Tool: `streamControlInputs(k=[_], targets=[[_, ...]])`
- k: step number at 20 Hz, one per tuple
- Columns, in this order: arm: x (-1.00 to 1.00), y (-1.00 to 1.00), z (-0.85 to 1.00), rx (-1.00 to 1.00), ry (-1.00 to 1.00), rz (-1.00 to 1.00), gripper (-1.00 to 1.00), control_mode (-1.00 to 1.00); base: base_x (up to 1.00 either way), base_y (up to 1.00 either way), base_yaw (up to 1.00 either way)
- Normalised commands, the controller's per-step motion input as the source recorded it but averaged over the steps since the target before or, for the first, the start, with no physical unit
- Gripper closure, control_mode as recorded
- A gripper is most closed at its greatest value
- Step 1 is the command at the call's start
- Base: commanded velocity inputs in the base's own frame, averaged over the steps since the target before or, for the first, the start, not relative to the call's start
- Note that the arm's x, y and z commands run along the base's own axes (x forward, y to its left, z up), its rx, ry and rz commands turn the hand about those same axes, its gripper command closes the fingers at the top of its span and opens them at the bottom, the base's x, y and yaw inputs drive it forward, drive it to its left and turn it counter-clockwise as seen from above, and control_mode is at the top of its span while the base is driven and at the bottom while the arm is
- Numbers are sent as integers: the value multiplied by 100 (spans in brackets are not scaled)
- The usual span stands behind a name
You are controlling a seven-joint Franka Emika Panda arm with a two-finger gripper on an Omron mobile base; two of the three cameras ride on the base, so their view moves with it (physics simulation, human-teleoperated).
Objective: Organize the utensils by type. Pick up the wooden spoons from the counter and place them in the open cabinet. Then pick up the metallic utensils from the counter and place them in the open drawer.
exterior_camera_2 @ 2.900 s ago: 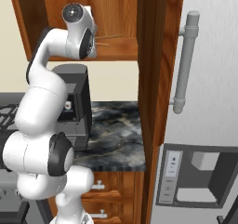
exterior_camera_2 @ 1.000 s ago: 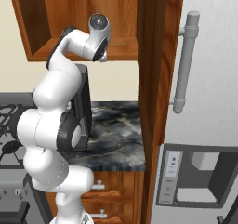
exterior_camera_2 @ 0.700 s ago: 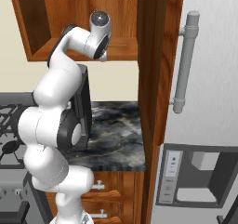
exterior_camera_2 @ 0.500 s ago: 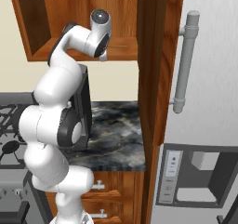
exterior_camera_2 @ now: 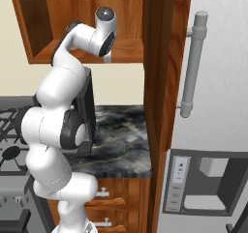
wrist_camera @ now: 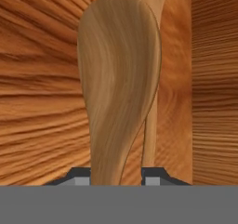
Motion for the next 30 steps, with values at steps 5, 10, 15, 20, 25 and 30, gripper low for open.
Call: streamControlInputs(k=[5,10,15,20,25,30], targets=[[33,0,-7,0,0,3,100,-100,0,0,0],[27,0,-6,0,0,7,100,-100,0,0,0],[19,0,-10,0,0,9,100,-100,0,0,0],[20,0,-8,0,0,8,100,-100,0,0,0],[12,1,-14,0,0,5,100,-100,0,0,0],[13,5,-21,0,0,4,-100,-100,0,0,0]])
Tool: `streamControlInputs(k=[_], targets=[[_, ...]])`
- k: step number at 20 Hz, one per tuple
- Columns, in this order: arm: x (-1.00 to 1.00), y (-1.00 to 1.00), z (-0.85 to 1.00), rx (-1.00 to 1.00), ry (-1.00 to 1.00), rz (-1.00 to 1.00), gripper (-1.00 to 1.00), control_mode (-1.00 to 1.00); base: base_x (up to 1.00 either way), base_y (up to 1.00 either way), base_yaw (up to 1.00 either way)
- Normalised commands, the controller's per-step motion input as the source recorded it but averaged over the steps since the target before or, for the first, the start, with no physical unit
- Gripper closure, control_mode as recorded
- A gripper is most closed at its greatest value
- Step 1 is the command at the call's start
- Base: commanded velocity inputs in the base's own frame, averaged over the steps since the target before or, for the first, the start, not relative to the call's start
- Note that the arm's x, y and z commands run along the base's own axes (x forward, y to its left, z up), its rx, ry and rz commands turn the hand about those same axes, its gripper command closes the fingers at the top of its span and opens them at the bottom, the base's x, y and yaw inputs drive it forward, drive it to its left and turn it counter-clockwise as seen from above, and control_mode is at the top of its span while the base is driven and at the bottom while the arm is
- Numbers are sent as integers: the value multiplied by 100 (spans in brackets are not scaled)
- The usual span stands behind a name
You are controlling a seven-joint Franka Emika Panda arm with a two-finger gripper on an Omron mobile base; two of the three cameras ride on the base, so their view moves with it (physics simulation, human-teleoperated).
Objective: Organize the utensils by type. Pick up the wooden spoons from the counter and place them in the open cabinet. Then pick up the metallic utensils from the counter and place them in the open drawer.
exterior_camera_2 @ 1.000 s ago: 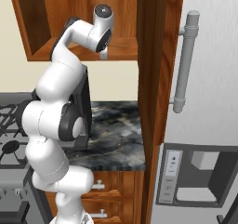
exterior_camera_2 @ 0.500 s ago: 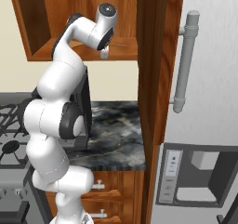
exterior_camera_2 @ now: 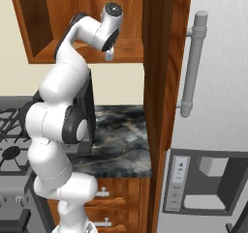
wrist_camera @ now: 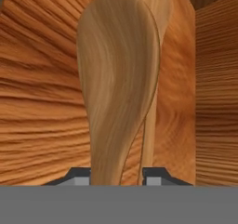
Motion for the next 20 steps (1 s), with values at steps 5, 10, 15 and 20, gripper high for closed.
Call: streamControlInputs(k=[5,10,15,20], targets=[[14,6,-30,0,0,2,-100,-100,0,0,0],[17,0,-30,0,0,2,-100,-100,0,0,0],[16,0,-27,0,0,2,-100,-100,0,0,0],[-2,0,-21,0,0,1,-100,-100,0,0,0]])
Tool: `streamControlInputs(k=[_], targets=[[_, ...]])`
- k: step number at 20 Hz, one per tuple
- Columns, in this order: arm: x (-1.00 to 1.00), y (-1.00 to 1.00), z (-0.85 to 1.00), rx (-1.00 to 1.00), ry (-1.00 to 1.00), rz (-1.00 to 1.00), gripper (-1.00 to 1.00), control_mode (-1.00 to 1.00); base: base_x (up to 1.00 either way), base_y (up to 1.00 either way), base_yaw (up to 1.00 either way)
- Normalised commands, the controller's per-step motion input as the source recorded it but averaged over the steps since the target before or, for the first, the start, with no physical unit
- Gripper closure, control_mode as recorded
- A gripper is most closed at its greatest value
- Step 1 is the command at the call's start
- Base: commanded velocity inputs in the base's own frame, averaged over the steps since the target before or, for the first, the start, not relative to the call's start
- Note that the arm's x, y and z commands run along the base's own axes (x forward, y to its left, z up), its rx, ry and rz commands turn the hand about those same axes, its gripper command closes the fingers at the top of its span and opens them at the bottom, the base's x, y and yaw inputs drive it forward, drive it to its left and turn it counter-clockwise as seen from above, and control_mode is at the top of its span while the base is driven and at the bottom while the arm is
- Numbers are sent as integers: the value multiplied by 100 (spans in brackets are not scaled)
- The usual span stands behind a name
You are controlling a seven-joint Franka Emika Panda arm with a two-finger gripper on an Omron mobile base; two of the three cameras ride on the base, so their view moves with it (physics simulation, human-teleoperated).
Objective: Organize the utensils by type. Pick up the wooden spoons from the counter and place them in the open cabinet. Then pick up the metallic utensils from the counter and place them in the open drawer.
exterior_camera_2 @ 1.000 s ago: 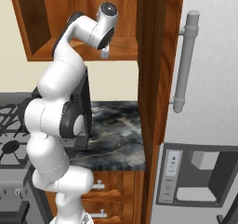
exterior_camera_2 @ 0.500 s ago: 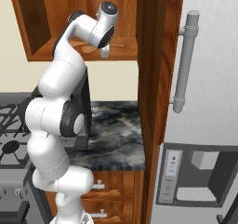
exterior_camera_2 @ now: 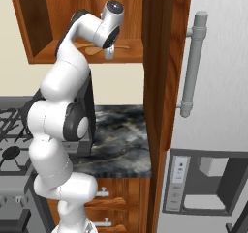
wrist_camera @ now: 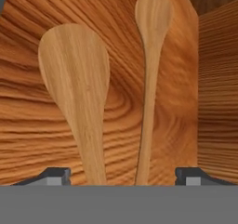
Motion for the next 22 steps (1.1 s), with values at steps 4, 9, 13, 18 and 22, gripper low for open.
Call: streamControlInputs(k=[4,9,13,18,22], targets=[[-24,0,-23,0,0,0,-100,-100,0,0,0],[-38,0,-12,0,-1,0,-100,-100,0,0,0],[-44,-2,0,0,-8,0,-100,-100,0,0,0],[-59,0,1,2,-1,-3,-100,-100,0,0,0],[-70,0,0,6,4,-20,-100,-100,0,0,0]])
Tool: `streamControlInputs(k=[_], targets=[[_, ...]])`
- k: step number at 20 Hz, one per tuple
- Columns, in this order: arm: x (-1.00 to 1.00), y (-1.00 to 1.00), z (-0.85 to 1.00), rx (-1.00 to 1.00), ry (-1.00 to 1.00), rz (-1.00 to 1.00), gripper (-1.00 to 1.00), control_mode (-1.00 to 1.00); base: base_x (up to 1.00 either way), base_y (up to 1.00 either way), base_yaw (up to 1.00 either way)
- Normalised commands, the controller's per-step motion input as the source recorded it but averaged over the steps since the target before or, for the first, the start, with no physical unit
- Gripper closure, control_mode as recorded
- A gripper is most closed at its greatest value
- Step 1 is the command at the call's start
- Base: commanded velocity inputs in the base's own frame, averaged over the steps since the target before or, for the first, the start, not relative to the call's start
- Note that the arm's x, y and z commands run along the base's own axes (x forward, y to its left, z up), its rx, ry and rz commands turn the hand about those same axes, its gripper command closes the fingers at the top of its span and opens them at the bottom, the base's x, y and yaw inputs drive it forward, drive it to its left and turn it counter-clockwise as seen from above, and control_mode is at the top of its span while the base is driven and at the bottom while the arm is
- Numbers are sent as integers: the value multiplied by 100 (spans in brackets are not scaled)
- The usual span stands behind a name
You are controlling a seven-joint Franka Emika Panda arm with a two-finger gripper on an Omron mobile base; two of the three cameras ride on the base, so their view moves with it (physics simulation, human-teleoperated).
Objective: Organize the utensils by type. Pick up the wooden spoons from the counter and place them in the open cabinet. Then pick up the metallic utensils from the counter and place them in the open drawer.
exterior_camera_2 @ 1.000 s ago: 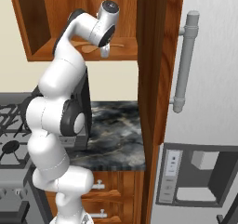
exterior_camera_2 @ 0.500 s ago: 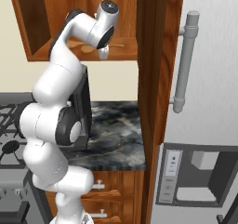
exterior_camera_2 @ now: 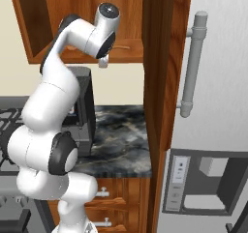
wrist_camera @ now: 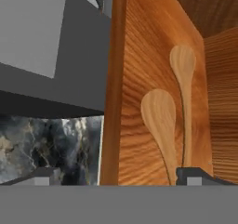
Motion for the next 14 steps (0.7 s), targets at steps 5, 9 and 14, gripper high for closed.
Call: streamControlInputs(k=[5,9,14], targets=[[-77,1,0,8,1,-30,-100,-100,0,0,0],[-82,7,0,9,0,-34,-100,-100,0,0,0],[-86,10,-2,15,3,-48,-100,-100,0,0,0]])
